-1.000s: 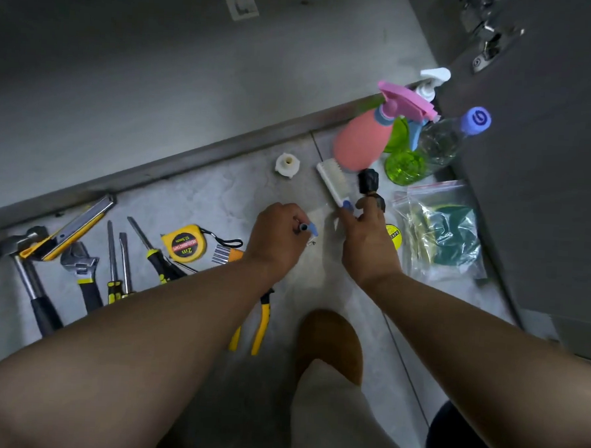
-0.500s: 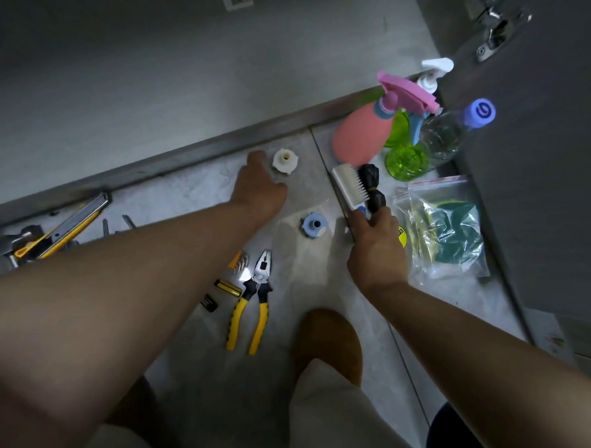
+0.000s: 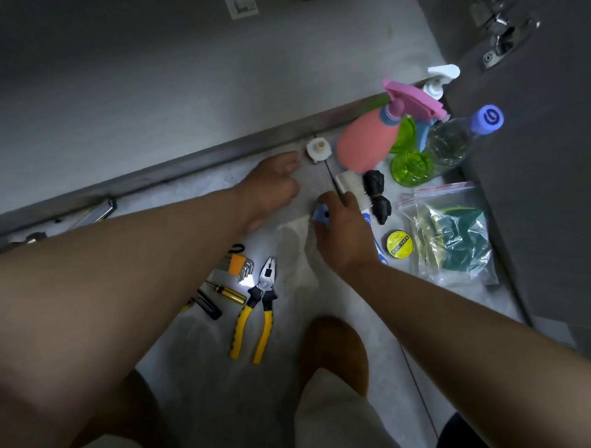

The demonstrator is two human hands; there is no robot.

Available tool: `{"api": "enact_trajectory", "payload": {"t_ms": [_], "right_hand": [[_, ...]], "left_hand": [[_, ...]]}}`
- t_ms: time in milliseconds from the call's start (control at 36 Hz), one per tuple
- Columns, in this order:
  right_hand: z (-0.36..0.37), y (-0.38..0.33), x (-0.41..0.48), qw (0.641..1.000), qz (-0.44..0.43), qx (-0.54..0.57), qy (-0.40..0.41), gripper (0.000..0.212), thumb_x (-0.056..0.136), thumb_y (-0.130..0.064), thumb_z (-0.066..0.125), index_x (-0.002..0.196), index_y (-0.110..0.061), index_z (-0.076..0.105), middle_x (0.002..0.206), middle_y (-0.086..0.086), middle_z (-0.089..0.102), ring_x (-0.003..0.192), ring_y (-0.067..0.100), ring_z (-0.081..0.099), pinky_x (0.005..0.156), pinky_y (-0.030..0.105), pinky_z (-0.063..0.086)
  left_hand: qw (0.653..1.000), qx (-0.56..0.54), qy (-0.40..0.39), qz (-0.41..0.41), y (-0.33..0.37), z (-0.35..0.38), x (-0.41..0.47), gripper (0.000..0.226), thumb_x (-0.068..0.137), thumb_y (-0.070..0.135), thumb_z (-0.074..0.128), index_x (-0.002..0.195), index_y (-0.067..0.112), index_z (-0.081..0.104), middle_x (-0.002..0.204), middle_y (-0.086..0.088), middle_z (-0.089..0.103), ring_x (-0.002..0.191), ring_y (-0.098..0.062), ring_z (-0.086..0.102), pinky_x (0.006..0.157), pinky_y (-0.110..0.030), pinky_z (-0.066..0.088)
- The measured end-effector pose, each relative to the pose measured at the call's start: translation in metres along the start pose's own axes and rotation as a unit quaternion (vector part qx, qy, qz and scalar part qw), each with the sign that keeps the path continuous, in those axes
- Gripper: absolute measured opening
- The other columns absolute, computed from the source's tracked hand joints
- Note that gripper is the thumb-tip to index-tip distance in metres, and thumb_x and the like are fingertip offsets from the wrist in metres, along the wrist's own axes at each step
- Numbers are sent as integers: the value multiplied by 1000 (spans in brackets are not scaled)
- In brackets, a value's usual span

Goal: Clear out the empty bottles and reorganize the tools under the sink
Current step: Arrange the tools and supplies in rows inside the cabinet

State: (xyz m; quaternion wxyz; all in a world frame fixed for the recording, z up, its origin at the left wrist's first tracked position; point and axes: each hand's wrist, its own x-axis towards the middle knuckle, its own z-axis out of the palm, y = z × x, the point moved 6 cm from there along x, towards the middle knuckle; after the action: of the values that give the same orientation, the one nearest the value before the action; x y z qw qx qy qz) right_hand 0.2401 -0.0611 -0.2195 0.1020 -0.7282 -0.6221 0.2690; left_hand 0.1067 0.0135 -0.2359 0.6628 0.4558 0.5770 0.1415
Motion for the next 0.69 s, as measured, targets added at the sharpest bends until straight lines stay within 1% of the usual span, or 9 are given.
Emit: {"api": "enact_trajectory", "payload": {"t_ms": [139, 250, 306, 361, 417, 472, 528, 611, 694], "right_hand": [[-9, 1, 9, 1000, 11, 5, 10, 48, 87, -4, 59, 133, -10, 52, 130, 16, 49, 107, 41, 57, 78, 43, 45], [-10, 0, -12, 999, 14, 7, 32, 56, 84, -9, 64, 137, -7, 45, 136, 18, 39, 98, 42, 57, 79, 49, 50], [-9, -3, -30, 998, 7, 6, 63, 46, 84, -13, 65, 126, -4, 47, 127, 18, 43, 96, 39, 56, 77, 46, 48], [-2, -7, -50, 998, -6, 39, 53, 28, 87, -19, 63, 110, -9, 52, 111, 14, 53, 92, 35, 57, 74, 41, 45], [17, -11, -67, 999, 8, 27, -40, 16, 90, -33, 61, 94, -18, 55, 95, 5, 61, 86, 29, 62, 71, 37, 47], [43, -13, -82, 985, 40, -9, -165, 28, 87, -51, 59, 88, -23, 62, 89, -3, 66, 86, 21, 65, 74, 33, 52], [63, -16, -95, 968, 50, -58, -239, 40, 83, -64, 58, 92, -26, 68, 93, -3, 68, 90, 19, 66, 76, 32, 53], [81, -25, -104, 961, 11, -136, -242, 44, 83, -65, 57, 100, -26, 67, 100, 0, 67, 95, 24, 66, 70, 32, 49], [89, -32, -106, 963, -10, -154, -221, 34, 85, -59, 59, 94, -26, 61, 100, 2, 64, 94, 25, 66, 65, 31, 40]], "left_hand": [[995, 84, 49, 32, -10, -21, -27, 48, 91, -6, 54, 135, 13, 61, 131, -3, 65, 121, -14, 61, 84, -18, 49], [984, 165, 48, 41, -23, -34, -64, 35, 92, -2, 55, 122, 11, 67, 114, -6, 69, 107, -21, 67, 93, -31, 54], [969, 239, 44, 53, -32, -39, -82, 32, 90, 2, 59, 118, 15, 69, 109, -3, 68, 102, -21, 67, 92, -28, 52], [941, 328, 48, 69, -42, -45, -96, 34, 90, 9, 64, 122, 20, 68, 114, -5, 63, 109, -23, 61, 99, -35, 49], [902, 422, 60, 73, -53, -53, -109, 43, 89, 21, 68, 131, 29, 63, 125, -3, 57, 122, -25, 51, 105, -42, 44], [875, 476, 60, 61, -66, -58, -121, 55, 87, 29, 70, 139, 38, 56, 137, 1, 50, 132, -24, 42, 108, -44, 40], [858, 508, 42, 53, -77, -60, -130, 62, 87, 31, 68, 145, 42, 48, 149, 3, 41, 142, -22, 32, 112, -44, 37], [819, 571, 3, 63, -85, -57, -139, 70, 89, 31, 65, 152, 41, 37, 162, 0, 24, 152, -23, 16, 113, -46, 35], [811, 581, 3, 74, -86, -57, -144, 76, 89, 27, 65, 155, 37, 30, 165, -1, 16, 155, -23, 8, 117, -48, 29]]}}
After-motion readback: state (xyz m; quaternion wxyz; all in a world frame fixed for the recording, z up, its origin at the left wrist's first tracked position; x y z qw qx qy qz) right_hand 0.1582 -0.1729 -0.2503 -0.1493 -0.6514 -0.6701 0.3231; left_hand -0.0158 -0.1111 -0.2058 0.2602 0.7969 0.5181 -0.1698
